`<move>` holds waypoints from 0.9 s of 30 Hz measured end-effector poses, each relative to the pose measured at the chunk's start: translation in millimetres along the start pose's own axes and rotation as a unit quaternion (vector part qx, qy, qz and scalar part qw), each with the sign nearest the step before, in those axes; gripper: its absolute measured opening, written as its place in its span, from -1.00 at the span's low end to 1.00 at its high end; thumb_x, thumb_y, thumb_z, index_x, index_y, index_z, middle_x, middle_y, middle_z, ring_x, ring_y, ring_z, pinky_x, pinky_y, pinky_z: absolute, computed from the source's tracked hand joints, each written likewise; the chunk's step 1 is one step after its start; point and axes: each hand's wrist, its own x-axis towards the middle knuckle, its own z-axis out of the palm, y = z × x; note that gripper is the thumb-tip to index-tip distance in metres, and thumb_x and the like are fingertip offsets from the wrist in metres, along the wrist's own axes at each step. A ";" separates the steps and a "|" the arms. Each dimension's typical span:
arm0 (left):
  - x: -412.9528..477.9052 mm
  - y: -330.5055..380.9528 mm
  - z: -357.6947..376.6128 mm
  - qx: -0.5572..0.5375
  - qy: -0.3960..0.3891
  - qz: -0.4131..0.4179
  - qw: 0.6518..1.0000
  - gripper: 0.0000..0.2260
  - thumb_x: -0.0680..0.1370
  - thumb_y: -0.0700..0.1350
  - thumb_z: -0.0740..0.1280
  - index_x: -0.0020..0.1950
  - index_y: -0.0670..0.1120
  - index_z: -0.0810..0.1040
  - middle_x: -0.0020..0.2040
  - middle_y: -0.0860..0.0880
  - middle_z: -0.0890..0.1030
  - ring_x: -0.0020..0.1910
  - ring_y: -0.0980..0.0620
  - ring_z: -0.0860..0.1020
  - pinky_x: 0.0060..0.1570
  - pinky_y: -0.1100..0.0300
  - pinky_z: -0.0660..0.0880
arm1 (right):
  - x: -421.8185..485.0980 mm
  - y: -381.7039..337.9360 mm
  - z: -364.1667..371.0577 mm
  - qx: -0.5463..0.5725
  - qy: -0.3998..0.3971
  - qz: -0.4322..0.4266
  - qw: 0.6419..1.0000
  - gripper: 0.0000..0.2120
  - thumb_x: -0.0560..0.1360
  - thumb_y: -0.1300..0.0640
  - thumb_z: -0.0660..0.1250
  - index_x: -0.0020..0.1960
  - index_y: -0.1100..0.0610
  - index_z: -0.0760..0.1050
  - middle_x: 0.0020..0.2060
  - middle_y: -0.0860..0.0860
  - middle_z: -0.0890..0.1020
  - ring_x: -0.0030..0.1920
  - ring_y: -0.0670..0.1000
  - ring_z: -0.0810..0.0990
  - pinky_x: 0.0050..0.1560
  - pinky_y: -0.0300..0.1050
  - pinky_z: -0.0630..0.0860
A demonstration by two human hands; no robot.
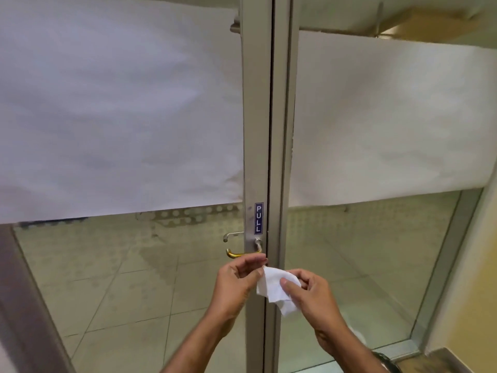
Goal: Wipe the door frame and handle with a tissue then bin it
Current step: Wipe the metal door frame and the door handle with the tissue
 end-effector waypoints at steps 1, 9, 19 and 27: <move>8.6 -1.1 -6.0 -0.009 0.003 0.006 1.000 -0.74 0.57 -0.31 0.42 0.17 -0.01 0.73 0.10 0.07 0.77 0.15 0.10 0.71 0.09 0.31 0.60 | 5.9 0.1 5.2 0.012 0.014 0.002 1.000 -0.90 0.50 0.26 0.41 -0.11 0.11 0.67 -0.28 0.06 0.72 -0.33 -0.05 0.64 -0.37 -0.20 0.53; 64.3 -17.4 -24.6 0.077 0.069 0.066 0.992 -0.65 0.64 -0.14 0.38 0.38 0.17 0.58 0.15 0.24 0.64 -0.15 0.39 0.59 -0.09 0.55 0.48 | 68.0 2.8 26.0 0.112 0.230 0.036 0.966 -0.87 0.45 0.39 0.39 -0.12 0.19 0.56 -0.30 0.08 0.62 -0.42 -0.04 0.55 -0.50 -0.23 0.48; 145.6 -47.0 -22.8 0.383 0.152 0.198 0.889 -0.43 0.74 0.03 0.09 0.70 0.09 -0.09 0.70 0.17 -0.17 0.65 0.27 -0.26 0.67 0.14 -0.18 | 165.1 22.4 25.5 0.146 0.257 0.072 0.953 -0.94 0.51 0.23 0.41 -0.04 0.18 0.54 -0.14 0.09 0.61 -0.19 0.07 0.53 -0.11 -0.05 0.46; 230.2 -69.4 -34.4 0.471 0.207 0.233 0.825 -0.42 0.73 0.06 0.03 0.71 -0.01 -0.09 0.73 0.03 -0.11 0.69 0.10 -0.20 0.66 0.07 -0.13 | 243.8 45.9 19.0 0.119 0.276 0.047 0.953 -0.94 0.50 0.26 0.41 -0.08 0.16 0.54 -0.23 0.06 0.60 -0.34 0.02 0.51 -0.32 -0.14 0.43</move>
